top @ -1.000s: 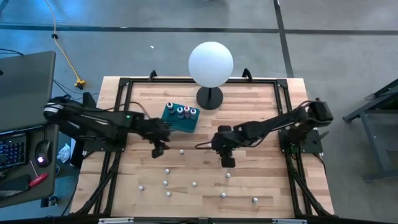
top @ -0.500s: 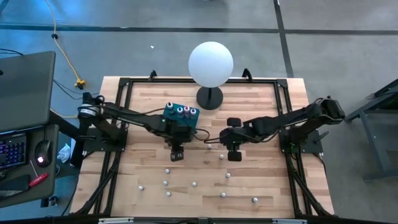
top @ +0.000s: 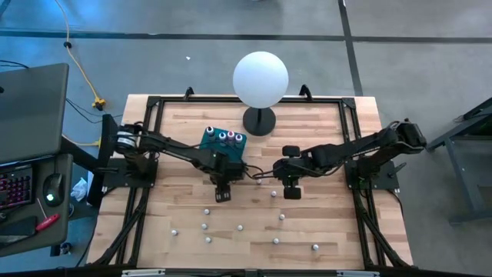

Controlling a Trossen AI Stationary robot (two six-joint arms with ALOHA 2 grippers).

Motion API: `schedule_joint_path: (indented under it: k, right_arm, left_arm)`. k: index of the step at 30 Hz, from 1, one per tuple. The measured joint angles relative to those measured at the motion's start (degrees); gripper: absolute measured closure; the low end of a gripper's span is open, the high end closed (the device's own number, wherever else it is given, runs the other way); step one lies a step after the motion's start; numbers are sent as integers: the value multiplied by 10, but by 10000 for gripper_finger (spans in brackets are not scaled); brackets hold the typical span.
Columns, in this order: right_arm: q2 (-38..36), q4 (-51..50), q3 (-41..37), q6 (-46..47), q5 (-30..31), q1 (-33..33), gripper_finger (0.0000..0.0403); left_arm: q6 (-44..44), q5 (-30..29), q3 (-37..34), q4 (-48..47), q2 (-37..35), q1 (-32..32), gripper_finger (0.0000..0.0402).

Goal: Pick & Place food coloring
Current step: Put the small orange food coloring bottle into the blue bin

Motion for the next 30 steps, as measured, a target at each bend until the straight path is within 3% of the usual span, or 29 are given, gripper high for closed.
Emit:
schedule_joint_path:
  k: [7,16,21,28,30]
  right_arm:
    - [0,-1,0,0,-2,0,299]
    - [0,-3,0,0,-2,0,299]
    - [0,-3,0,0,-2,0,299]
    - [0,-2,0,1,-2,0,299]
    - [0,-3,0,11,-4,0,299]
  left_arm:
    - [0,-1,-1,10,25,0,221]
    - [0,0,1,9,22,0,311]
    - [27,-2,44,-47,14,0,343]
    - [96,-107,149,-197,1,7,322]
    - [118,-126,172,-204,0,20,321]
